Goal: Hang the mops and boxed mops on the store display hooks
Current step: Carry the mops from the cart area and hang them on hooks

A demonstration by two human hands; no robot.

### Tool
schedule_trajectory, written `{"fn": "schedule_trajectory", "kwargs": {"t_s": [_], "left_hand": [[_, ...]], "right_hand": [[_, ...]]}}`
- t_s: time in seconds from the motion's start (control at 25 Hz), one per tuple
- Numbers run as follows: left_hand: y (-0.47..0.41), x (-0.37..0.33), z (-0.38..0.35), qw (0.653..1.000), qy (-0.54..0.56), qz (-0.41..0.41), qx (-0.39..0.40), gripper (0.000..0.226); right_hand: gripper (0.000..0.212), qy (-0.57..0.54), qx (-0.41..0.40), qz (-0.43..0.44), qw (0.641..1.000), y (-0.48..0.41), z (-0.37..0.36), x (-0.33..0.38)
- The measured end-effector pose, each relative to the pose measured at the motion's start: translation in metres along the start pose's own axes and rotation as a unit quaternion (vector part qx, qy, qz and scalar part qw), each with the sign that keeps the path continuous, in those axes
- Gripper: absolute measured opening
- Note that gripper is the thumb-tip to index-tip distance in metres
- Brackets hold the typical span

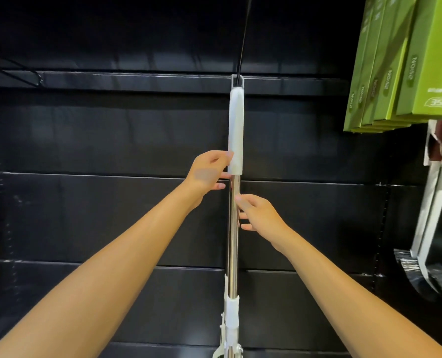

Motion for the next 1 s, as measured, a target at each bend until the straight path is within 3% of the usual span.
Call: {"fn": "schedule_trajectory", "kwargs": {"t_s": [0.24,0.48,0.72,1.0], "left_hand": [[0.084,0.101,-0.018,0.996,-0.076,-0.017,0.032,0.026],[0.171,0.216,-0.066,0.978,-0.160,0.065,0.120,0.026],[0.254,0.292,-0.124,0.916,-0.321,0.062,0.234,0.038],[0.325,0.303,-0.231,0.865,-0.350,0.020,0.359,0.040]], "right_hand": [[0.042,0.030,0.034,-0.058,0.997,0.058,-0.006,-0.084],[0.044,0.062,0.055,-0.168,0.982,0.148,-0.010,-0.188],[0.045,0.087,0.070,-0.271,0.956,0.265,0.006,-0.265],[0.055,0.138,0.031,-0.349,0.926,0.413,0.092,-0.285]]}}
Point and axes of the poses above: each hand's wrist, its own y-axis away from the middle knuckle, its own z-axis out of the back of the hand, x = y × z, the point moved 2 cm from there along -y, towards the middle knuckle, and after that the axes turned 4 degrees about z, right-handed, at the moved point
